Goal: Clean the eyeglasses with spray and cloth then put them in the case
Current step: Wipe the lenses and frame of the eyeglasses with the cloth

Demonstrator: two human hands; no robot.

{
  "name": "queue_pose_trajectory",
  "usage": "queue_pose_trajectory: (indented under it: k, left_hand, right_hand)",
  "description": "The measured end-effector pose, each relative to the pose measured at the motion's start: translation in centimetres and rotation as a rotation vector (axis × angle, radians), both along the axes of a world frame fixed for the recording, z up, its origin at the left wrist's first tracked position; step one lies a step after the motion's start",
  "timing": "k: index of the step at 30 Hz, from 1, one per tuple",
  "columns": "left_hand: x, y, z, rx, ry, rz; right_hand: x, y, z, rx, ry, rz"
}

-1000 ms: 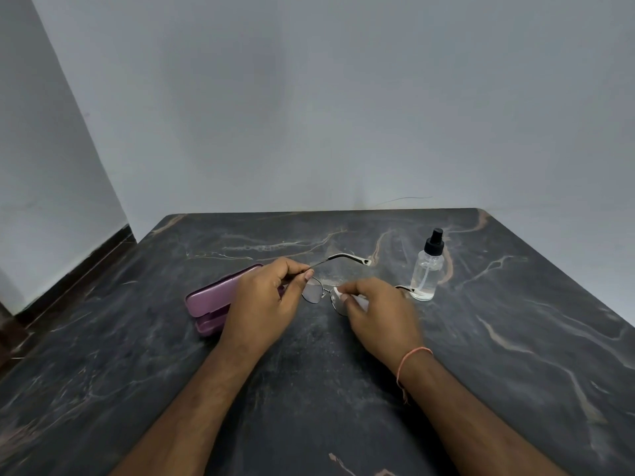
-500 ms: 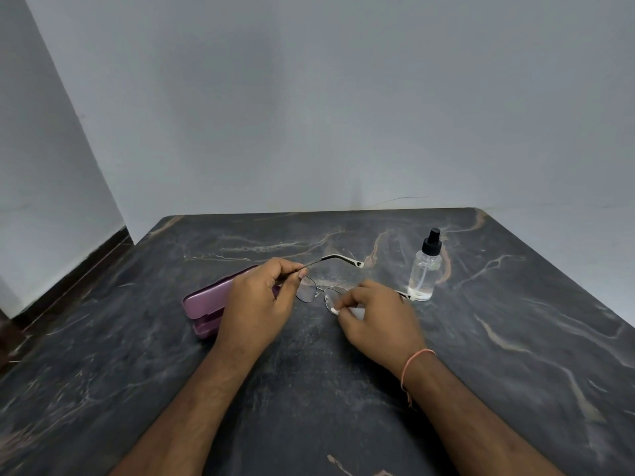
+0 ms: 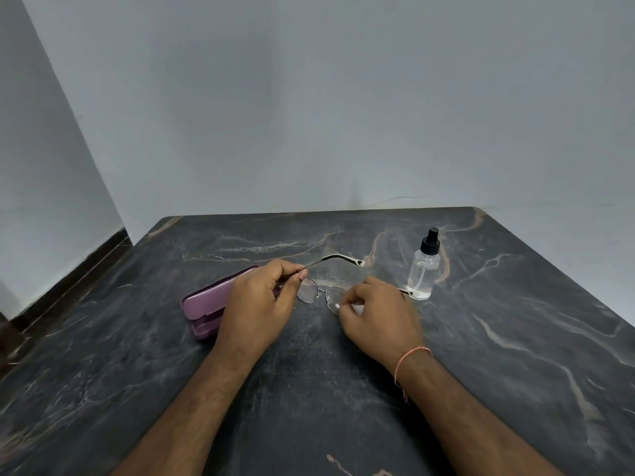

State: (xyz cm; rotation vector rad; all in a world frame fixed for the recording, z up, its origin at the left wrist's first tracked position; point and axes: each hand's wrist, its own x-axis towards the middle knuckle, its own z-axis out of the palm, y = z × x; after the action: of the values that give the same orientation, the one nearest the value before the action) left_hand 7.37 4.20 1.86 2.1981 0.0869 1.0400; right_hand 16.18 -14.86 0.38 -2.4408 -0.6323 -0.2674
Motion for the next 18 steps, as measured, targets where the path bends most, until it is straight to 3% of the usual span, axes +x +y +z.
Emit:
queue_pose_trajectory:
  k: [6, 14, 18]
  left_hand:
    - [-0.14, 0.14, -0.05, -0.006, 0.012, -0.011]
    - [-0.05, -0.06, -0.08, 0.011, -0.012, 0.000]
    - [-0.09, 0.19, -0.08, -0.001, -0.011, 0.003]
  right_hand:
    - [-0.11, 0.14, 0.04, 0.138, 0.008, 0.066]
    - [0.13, 0.04, 0.02, -0.040, -0.032, 0.003]
    - [-0.09, -0.04, 0.18, 0.081, 0.006, 0.070]
